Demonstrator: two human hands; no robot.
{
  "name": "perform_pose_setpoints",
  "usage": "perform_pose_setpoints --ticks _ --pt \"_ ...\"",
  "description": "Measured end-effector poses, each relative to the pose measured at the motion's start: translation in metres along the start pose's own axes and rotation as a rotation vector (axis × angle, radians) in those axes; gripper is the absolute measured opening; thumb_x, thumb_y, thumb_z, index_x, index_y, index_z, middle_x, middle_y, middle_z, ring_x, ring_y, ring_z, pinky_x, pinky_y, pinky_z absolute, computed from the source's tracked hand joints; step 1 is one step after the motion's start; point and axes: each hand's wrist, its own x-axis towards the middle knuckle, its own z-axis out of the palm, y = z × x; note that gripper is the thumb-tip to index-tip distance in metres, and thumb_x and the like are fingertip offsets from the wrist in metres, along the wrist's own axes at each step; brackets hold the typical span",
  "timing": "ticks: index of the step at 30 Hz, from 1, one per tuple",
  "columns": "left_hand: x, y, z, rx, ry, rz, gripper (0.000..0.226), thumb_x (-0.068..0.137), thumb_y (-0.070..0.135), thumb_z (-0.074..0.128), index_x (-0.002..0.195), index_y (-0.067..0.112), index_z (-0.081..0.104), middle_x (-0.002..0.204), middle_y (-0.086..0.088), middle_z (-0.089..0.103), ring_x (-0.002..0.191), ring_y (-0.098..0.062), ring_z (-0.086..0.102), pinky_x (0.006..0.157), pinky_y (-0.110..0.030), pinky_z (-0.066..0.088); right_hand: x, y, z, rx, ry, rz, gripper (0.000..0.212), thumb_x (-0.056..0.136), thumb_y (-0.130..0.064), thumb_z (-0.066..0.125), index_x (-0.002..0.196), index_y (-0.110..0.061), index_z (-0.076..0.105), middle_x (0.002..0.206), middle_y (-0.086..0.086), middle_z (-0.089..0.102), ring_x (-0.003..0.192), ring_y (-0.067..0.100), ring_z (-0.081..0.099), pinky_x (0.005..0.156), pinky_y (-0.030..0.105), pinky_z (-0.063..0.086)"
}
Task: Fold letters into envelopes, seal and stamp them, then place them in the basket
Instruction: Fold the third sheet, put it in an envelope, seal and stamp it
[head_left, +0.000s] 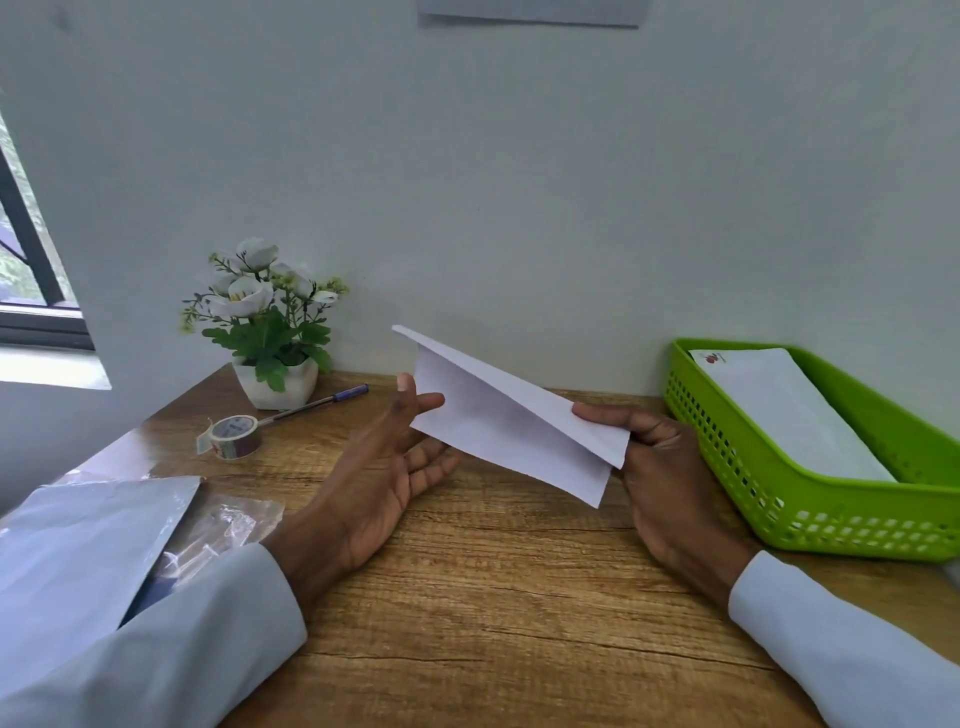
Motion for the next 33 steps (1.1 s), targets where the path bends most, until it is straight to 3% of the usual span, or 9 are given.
perform_pose_setpoints --ticks 6,8,12,16,20,22,26,29,33 --pt "-0.001 0.002 0.002 0.007 0.137 0.134 0.042 0.085 0.035 0.065 0.112 0.003 0.068 0.111 -0.007 0.074 0.103 -0.021 0.071 0.076 -0.032 0.061 -0.007 -0.001 0.003 -0.166 -0.248 -0.14 0.042 0.08 0.015 0.069 0.085 -0.025 0.081 0.097 -0.012 0.077 0.098 0.007 0.072 0.075 0.016 0.055" --pt "0.0 0.003 0.0 0.007 0.163 0.173 0.033 0.089 0.031 0.063 0.112 0.008 0.069 0.112 -0.008 0.074 0.106 -0.022 0.07 0.078 -0.032 0.061 -0.007 0.002 0.003 -0.189 -0.349 -0.166 0.045 0.08 0.018 0.068 0.09 -0.024 0.081 0.107 -0.01 0.076 0.109 0.01 0.069 0.083 0.02 0.056" --pt "0.0 0.008 0.002 -0.049 0.172 0.209 0.045 0.083 0.053 0.056 0.106 0.016 0.066 0.108 -0.007 0.075 0.103 -0.022 0.071 0.087 -0.041 0.056 -0.004 0.008 -0.001 -0.305 -0.425 -0.257 0.048 0.079 0.022 0.065 0.103 -0.018 0.078 0.122 0.004 0.071 0.119 0.014 0.065 0.092 0.031 0.056" --pt "0.001 0.005 0.001 -0.025 0.209 0.206 0.024 0.092 0.026 0.061 0.108 0.009 0.066 0.102 -0.003 0.075 0.099 -0.02 0.071 0.078 -0.036 0.058 -0.008 0.005 0.0 -0.431 -0.468 -0.316 0.044 0.079 0.018 0.067 0.108 -0.014 0.078 0.128 -0.001 0.067 0.121 0.006 0.061 0.091 0.02 0.053" --pt "0.005 0.004 -0.005 0.009 0.265 0.19 0.022 0.093 0.014 0.061 0.113 0.007 0.066 0.113 -0.005 0.072 0.104 -0.021 0.068 0.08 -0.037 0.059 -0.009 -0.011 -0.002 -0.548 -0.766 -0.091 0.048 0.078 -0.012 0.082 0.12 -0.034 0.072 0.142 -0.023 0.05 0.131 -0.01 0.045 0.097 0.014 0.047" --pt "0.005 0.005 -0.007 0.033 0.249 0.183 0.022 0.091 0.015 0.062 0.111 0.007 0.067 0.112 -0.004 0.072 0.102 -0.021 0.069 0.074 -0.033 0.06 -0.009 -0.02 -0.001 -0.489 -0.856 0.095 0.054 0.079 -0.028 0.081 0.128 -0.041 0.064 0.142 -0.026 0.051 0.131 -0.006 0.048 0.103 0.024 0.048" --pt "0.0 0.006 -0.002 0.164 0.072 0.111 0.029 0.086 0.017 0.065 0.11 0.003 0.069 0.108 -0.007 0.075 0.099 -0.024 0.07 0.068 -0.029 0.06 -0.011 -0.027 0.01 -0.153 -0.646 0.31 0.06 0.084 -0.024 0.073 0.14 -0.03 0.052 0.127 0.001 0.068 0.112 0.018 0.068 0.088 0.035 0.057" --pt "-0.008 0.0 0.007 0.329 -0.128 0.008 0.034 0.082 0.019 0.068 0.111 0.002 0.069 0.108 -0.011 0.074 0.1 -0.027 0.071 0.072 -0.031 0.059 -0.015 -0.03 0.017 -0.136 -0.533 0.371 0.047 0.082 -0.034 0.071 0.127 -0.021 0.065 0.113 0.006 0.074 0.096 0.019 0.071 0.07 0.028 0.056" --pt "-0.013 -0.004 0.011 0.385 -0.205 -0.086 0.033 0.08 0.011 0.071 0.113 0.006 0.069 0.109 -0.012 0.074 0.102 -0.026 0.071 0.084 -0.037 0.06 -0.018 -0.026 0.021 -0.134 -0.424 0.492 0.036 0.083 -0.034 0.075 0.109 -0.009 0.072 0.105 0.008 0.076 0.088 0.019 0.071 0.065 0.026 0.055"
